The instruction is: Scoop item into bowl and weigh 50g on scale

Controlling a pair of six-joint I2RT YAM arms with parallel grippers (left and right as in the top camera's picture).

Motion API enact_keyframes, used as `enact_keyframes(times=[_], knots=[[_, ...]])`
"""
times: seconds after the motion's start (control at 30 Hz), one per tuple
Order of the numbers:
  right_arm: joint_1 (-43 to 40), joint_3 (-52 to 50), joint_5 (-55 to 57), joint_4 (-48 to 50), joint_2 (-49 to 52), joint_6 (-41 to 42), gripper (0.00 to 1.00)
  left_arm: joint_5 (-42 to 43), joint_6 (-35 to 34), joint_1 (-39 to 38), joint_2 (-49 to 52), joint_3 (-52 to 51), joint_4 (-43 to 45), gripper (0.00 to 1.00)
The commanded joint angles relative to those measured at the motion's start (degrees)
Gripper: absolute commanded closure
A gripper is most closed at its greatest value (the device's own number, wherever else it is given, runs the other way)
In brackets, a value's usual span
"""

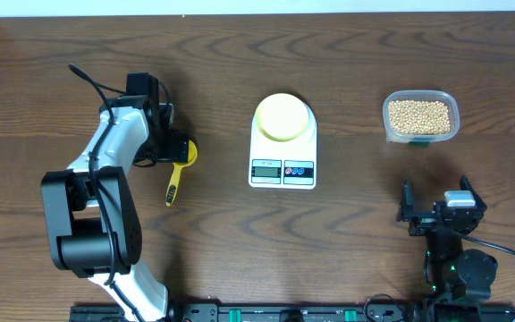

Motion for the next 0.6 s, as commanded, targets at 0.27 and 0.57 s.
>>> enact_keyframes(times=[0.27, 0.57], knots=[[0.22, -0.07, 0.66, -0.26, -0.46, 0.66, 0.01, -0.28, 0.83, 0.15, 0.02, -0.11, 2.25, 0.11], [0.22, -0.07, 0.66, -0.26, -0.46, 0.66, 0.01, -0.07, 0.79, 0.13, 0.15, -0.11, 2.93, 0.11]])
